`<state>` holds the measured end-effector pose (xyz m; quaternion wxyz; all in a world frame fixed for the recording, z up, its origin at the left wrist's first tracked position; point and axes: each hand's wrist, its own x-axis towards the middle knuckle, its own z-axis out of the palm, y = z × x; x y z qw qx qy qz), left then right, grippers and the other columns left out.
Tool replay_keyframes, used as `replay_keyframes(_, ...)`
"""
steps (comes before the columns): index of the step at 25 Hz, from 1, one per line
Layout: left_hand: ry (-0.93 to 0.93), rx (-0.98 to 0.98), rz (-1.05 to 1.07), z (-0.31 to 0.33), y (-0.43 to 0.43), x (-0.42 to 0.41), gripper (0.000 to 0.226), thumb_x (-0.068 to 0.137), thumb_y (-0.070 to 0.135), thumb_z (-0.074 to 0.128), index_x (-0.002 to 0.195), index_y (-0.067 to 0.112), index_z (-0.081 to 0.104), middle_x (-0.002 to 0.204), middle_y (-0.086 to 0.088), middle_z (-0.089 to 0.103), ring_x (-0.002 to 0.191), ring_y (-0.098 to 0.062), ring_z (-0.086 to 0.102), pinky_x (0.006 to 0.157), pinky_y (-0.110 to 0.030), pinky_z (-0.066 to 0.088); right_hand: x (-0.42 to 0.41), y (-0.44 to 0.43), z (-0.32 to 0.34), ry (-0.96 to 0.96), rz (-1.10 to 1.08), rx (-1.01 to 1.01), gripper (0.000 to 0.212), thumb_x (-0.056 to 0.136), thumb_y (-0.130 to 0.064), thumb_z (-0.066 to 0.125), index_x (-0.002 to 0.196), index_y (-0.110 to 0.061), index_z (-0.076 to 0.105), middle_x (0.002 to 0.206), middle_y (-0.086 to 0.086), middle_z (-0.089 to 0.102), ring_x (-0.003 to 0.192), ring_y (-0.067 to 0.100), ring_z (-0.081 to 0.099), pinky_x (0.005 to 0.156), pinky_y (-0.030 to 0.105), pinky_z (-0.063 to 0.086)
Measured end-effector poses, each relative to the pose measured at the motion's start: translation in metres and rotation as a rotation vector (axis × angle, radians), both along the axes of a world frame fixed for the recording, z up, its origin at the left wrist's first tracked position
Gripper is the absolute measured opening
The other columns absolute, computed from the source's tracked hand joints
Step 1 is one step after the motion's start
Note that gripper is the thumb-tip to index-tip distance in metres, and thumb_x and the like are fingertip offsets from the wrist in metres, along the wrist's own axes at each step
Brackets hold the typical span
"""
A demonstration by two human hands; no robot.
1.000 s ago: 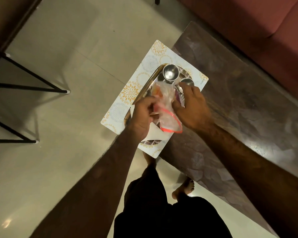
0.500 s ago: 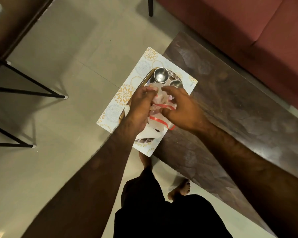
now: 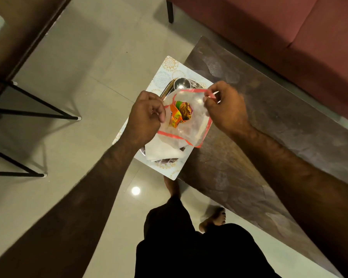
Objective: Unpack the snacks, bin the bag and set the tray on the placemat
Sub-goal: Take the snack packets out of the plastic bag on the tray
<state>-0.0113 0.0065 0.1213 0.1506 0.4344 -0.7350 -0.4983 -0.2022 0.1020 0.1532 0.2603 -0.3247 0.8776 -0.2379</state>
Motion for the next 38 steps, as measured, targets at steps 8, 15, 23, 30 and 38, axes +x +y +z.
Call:
replay_keyframes(8, -0.323, -0.153, -0.124, 0.009, 0.011, -0.013, 0.066, 0.079, 0.008, 0.063, 0.143, 0.013, 0.051, 0.141, -0.010, 0.053, 0.125, -0.030, 0.056, 0.101, -0.047, 0.053, 0.001, 0.010, 0.021, 0.113, 0.120, -0.048, 0.040, 0.088, -0.016, 0.075, 0.127, -0.019, 0.065, 0.131, 0.005, 0.065, 0.119, 0.022, 0.061, 0.095, 0.036, 0.057)
replay_keyframes(15, -0.249, -0.096, -0.228, 0.013, 0.020, -0.020, 0.082, 0.070, -0.006, 0.059, 0.149, 0.010, 0.044, 0.146, -0.013, 0.046, 0.130, -0.033, 0.051, 0.102, -0.049, 0.052, 0.046, 0.004, 0.033, 0.178, 0.666, 0.122, 0.037, 0.093, -0.007, 0.066, 0.128, -0.016, 0.074, 0.128, 0.006, 0.074, 0.117, 0.028, 0.068, 0.098, 0.039, 0.058)
replay_keyframes(23, -0.269, -0.203, -0.275, 0.019, 0.012, -0.007, 0.079, 0.059, 0.011, 0.048, 0.137, 0.014, 0.055, 0.144, -0.004, 0.049, 0.125, -0.029, 0.054, 0.089, -0.048, 0.057, 0.029, 0.007, -0.002, 0.126, 0.726, 0.557, 0.102, 0.091, -0.046, 0.078, 0.170, -0.024, 0.015, 0.170, 0.011, 0.039, 0.152, 0.035, 0.044, 0.121, 0.046, 0.041)
replay_keyframes(30, -0.288, -0.131, -0.307, 0.023, 0.016, -0.012, 0.088, 0.061, 0.019, 0.052, 0.148, 0.015, 0.044, 0.150, -0.007, 0.045, 0.132, -0.028, 0.051, 0.100, -0.048, 0.054, 0.023, -0.011, -0.016, 0.103, 0.670, 0.729, 0.105, 0.085, -0.036, 0.084, 0.168, -0.021, 0.020, 0.169, 0.016, 0.035, 0.150, 0.041, 0.043, 0.117, 0.054, 0.047)
replay_keyframes(38, -0.267, -0.067, -0.273, 0.018, 0.019, -0.007, 0.090, 0.063, 0.016, 0.052, 0.152, 0.017, 0.039, 0.151, -0.005, 0.042, 0.130, -0.026, 0.053, 0.098, -0.043, 0.057, 0.046, -0.036, -0.060, 0.014, 0.593, 0.699, 0.054, 0.099, -0.027, 0.069, 0.145, -0.005, 0.054, 0.143, 0.016, 0.062, 0.133, 0.034, 0.058, 0.107, 0.039, 0.050)
